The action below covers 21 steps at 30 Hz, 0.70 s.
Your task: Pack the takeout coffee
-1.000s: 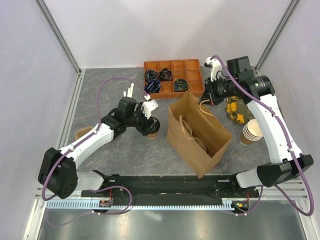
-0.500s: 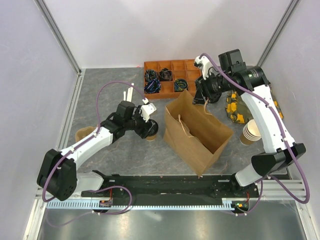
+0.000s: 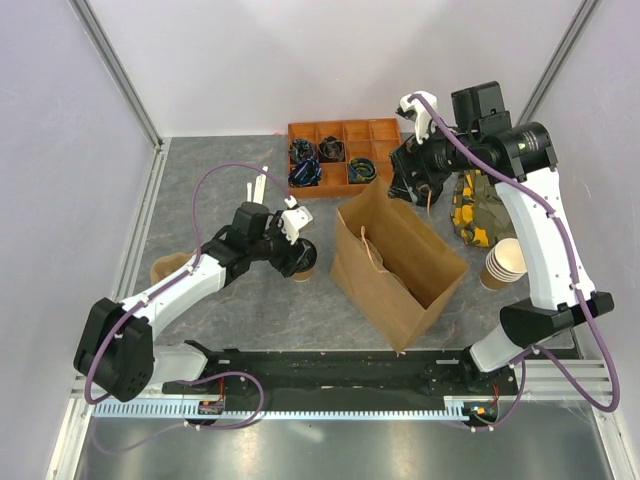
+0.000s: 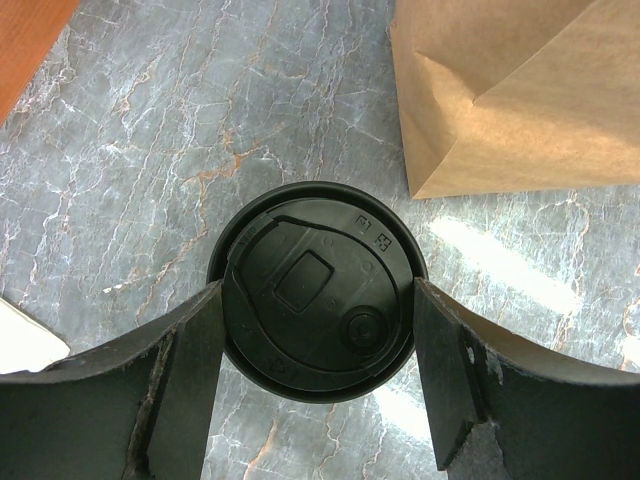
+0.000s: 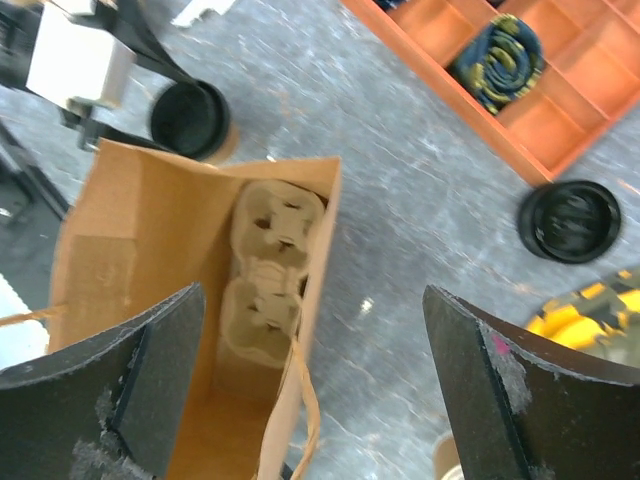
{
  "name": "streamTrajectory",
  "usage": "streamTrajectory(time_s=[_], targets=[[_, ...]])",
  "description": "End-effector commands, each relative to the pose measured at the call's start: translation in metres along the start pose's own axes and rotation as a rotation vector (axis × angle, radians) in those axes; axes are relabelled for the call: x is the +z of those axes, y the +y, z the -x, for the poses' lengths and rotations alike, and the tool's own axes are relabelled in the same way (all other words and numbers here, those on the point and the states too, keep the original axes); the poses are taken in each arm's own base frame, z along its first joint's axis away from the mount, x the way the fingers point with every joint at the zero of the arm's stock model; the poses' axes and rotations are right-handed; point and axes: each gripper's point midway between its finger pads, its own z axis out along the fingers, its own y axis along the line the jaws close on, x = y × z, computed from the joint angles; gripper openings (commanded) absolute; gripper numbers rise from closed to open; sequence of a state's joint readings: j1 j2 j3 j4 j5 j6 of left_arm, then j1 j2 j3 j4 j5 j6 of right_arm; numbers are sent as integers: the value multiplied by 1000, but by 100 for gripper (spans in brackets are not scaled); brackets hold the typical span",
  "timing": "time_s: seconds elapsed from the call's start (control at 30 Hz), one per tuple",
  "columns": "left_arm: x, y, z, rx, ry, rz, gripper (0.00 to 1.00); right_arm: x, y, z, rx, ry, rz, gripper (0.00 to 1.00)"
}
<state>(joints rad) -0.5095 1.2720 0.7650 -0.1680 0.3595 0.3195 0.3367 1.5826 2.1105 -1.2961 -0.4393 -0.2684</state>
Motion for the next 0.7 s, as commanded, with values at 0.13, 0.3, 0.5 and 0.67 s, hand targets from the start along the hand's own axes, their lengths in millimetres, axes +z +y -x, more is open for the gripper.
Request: streamTrajectory(time_s=[0.13, 0.3, 0.5, 0.67], targets=[[-1, 3, 12, 10, -49, -5, 73, -46, 5, 21, -59, -96, -83, 98], [-1, 5, 15, 6, -55, 3, 74, -69, 22, 36, -6, -199, -71, 98], [-1, 4, 18, -2, -65, -2, 74, -69, 22, -29, 0, -55, -125, 98], [-2, 2, 17, -8, -69, -6, 74, -62, 20, -56, -29, -9, -133, 98]])
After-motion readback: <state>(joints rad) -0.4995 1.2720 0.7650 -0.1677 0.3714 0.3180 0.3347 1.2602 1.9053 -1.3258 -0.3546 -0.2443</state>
